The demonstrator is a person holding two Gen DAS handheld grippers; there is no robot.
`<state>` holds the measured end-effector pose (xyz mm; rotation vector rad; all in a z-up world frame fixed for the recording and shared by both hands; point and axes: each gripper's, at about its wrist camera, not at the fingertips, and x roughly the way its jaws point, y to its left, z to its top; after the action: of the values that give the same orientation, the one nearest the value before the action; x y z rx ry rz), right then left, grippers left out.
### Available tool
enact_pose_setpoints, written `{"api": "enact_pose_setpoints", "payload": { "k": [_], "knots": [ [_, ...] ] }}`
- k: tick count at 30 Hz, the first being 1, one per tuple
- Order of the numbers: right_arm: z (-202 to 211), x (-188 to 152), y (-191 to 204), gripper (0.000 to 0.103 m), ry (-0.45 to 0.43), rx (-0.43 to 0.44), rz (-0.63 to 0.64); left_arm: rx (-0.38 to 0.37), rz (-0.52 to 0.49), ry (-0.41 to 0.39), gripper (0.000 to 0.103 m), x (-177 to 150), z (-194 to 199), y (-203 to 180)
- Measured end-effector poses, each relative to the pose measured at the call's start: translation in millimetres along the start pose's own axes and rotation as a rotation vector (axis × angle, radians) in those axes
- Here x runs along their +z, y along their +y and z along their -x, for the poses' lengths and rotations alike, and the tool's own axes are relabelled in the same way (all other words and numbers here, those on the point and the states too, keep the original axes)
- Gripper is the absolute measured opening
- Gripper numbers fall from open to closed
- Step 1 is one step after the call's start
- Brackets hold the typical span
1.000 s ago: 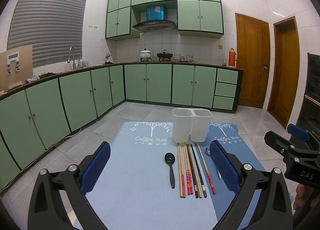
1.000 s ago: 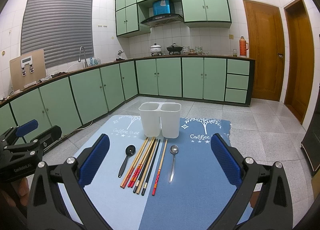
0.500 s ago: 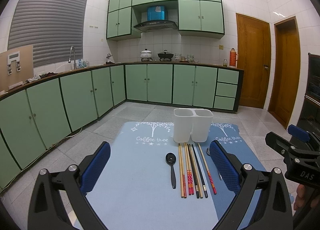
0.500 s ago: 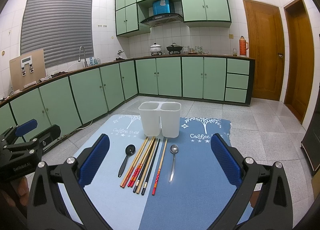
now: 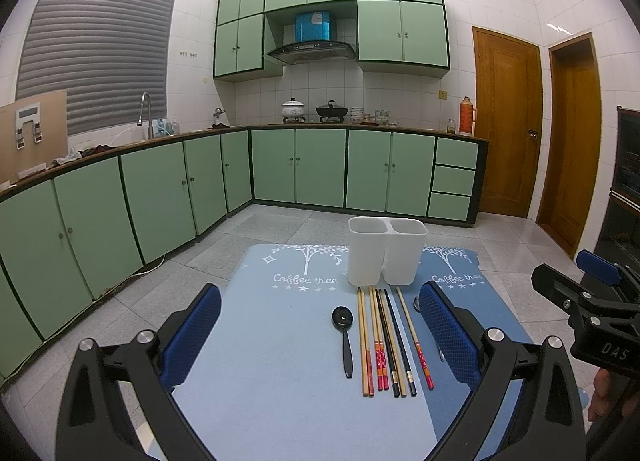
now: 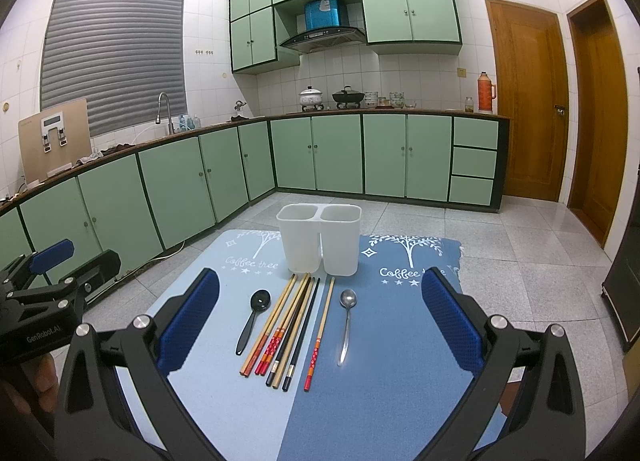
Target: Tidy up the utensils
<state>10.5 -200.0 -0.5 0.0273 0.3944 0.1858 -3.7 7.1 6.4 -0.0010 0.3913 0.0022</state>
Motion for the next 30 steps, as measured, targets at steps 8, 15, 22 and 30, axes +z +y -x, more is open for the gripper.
{"api": "enact_pose_setpoints", "payload": {
  "k": [8,15,22,30],
  "knots": [
    [-0.7,-1.0,-0.6,0.098,0.003,-0.003,0.001,0.0,-0.001,0.001,0.097,0.2,0.4,0.9],
    [-5.4,0.8,0.1,0.098,0.015,-0.009,0.001,0.002,0.005,0.011,0.097,3.6,-3.7,10.1],
    [-23.6,1.2,-4.7,0.098,0.033,-0.017,0.006,0.004,0.006,0.029,0.097,4.3,-16.1,10.8],
    [-56.8,4.8,-10.3,0.098,0.081,-0.034,0.013,0.017,-0.002,0.065,0.097,7.9,-47.9,13.3]
  ]
}}
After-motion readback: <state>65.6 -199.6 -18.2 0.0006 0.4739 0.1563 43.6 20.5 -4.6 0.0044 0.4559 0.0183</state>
